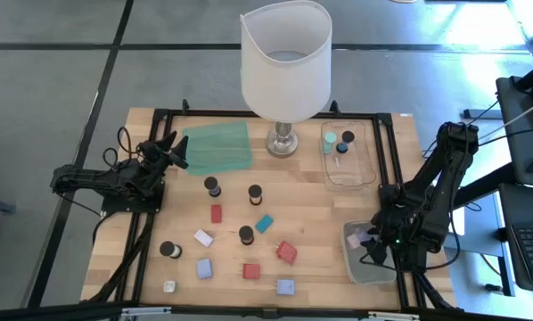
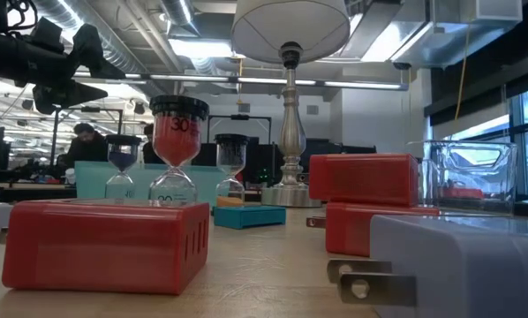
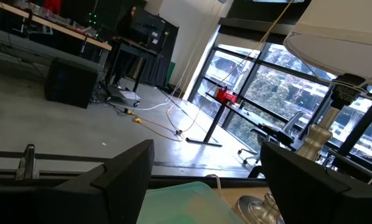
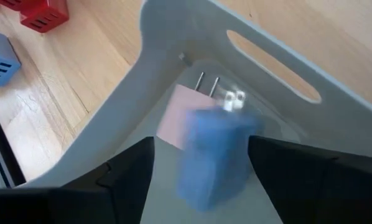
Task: Pick & Place Office items
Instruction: Put the top violet charger adapter into the gray bin, then put the top red charger adapter into the gray bin
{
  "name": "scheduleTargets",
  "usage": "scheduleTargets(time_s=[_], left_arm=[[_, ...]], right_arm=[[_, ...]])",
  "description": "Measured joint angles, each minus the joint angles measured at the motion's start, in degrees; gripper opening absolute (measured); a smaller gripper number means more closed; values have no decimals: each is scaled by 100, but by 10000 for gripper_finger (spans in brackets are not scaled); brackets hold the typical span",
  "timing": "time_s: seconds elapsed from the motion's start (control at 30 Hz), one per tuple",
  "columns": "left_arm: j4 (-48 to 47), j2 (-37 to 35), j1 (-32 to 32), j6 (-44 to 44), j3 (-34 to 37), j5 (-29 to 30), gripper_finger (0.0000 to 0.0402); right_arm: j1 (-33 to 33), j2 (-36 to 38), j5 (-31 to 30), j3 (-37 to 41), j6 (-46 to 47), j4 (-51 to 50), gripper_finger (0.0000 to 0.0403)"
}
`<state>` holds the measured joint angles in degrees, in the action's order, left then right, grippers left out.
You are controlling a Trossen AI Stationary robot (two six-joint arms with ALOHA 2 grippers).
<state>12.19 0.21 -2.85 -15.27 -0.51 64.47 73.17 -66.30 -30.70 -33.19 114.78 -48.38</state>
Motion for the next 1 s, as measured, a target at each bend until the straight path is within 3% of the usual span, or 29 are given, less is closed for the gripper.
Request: scheduleTargets(time_s=[0.13, 0.4, 0.53, 0.8, 1.0], left_arm=[[0, 0, 0, 0, 0, 0, 290], [0, 0, 0, 0, 0, 0, 290], [0, 0, 0, 0, 0, -2, 290], [2, 0, 0, 0, 0, 0, 290], [0, 0, 0, 0, 0, -1, 290]], right_arm=[[0, 0, -71, 0, 2, -4, 271], [0, 215, -779, -179, -188, -138, 276], [-45, 251, -1202, -451, -918, -390, 276], [-740, 251, -1816, -993, -3506, -435, 277], [-1558, 254, -2245, -1117, -3658, -433, 277]])
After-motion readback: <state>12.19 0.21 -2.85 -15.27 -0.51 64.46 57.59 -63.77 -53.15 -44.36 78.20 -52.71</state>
